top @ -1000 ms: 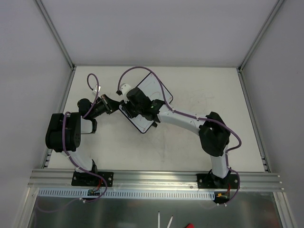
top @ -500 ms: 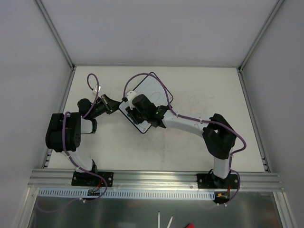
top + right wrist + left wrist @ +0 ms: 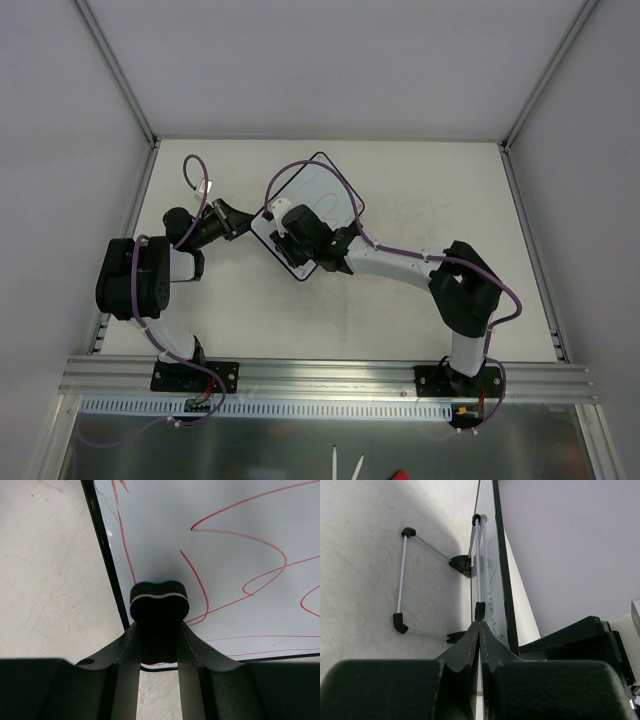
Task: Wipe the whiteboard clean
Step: Erase the whiteboard at the whiteboard stand.
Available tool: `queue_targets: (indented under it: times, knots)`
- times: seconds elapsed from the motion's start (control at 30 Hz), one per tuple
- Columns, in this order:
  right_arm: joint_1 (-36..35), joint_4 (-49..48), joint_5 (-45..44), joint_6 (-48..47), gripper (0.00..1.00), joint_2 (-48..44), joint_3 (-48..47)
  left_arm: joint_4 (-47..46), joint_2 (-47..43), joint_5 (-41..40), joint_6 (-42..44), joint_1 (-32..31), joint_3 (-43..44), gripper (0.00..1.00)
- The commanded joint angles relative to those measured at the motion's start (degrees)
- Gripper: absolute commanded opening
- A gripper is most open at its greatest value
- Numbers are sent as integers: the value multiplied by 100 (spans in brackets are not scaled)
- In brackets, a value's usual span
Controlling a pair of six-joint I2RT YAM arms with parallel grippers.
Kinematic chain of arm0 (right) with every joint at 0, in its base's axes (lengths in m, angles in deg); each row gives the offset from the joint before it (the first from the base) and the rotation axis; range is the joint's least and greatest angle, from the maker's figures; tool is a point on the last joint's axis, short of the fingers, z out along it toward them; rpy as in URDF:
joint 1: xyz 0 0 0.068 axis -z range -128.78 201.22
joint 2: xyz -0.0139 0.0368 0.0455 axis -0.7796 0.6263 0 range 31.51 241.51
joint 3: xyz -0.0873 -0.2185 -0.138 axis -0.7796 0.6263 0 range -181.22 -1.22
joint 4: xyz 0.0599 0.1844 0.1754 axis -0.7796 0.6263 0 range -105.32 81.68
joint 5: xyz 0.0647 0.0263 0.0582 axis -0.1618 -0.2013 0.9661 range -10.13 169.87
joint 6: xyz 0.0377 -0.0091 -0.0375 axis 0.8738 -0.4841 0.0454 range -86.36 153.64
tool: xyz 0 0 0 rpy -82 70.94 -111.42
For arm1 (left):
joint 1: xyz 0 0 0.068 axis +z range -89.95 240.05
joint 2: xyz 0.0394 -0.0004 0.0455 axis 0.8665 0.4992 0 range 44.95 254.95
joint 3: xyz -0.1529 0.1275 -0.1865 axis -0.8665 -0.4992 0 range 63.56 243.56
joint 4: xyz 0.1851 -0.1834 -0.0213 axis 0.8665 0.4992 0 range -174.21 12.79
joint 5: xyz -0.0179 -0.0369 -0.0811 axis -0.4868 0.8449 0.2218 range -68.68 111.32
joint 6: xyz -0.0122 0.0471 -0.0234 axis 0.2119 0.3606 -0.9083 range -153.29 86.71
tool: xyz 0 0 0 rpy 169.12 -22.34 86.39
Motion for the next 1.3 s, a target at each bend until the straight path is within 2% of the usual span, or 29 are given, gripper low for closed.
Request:
queue_targets:
  times: [0.0,0.13,0.3,0.47,0.5,0.6,0.8,1.0,1.27]
  knots:
    - [-21,447,-51,47,0,-140,-212,-1191,22,150,-56,71,164,0]
    - [-21,746,-51,-32,0,-132,-810,-1147,48,98,-144,212,155,0]
    - [-21,808,-69,-154,0,-237,-1109,-972,66,-8,-180,483,50,8]
    - [14,808,-209,-278,0,-447,-1074,-1084,66,-218,-276,826,-301,29]
    - [23,808,-235,-304,0,-474,-1057,-1163,83,-341,-389,897,-468,40]
    - [102,808,-209,-339,0,-588,-1004,-1532,206,-421,-662,1213,-723,54]
    - [348,790,-192,-278,0,-764,-916,-2446,339,-430,-961,1390,-1066,76]
    - [761,606,80,-6,0,-984,-714,-2456,-380,-535,-462,1390,-1681,80]
    - [1043,-26,134,232,0,-1370,-11,-2447,-1278,-131,-242,1285,-1770,79]
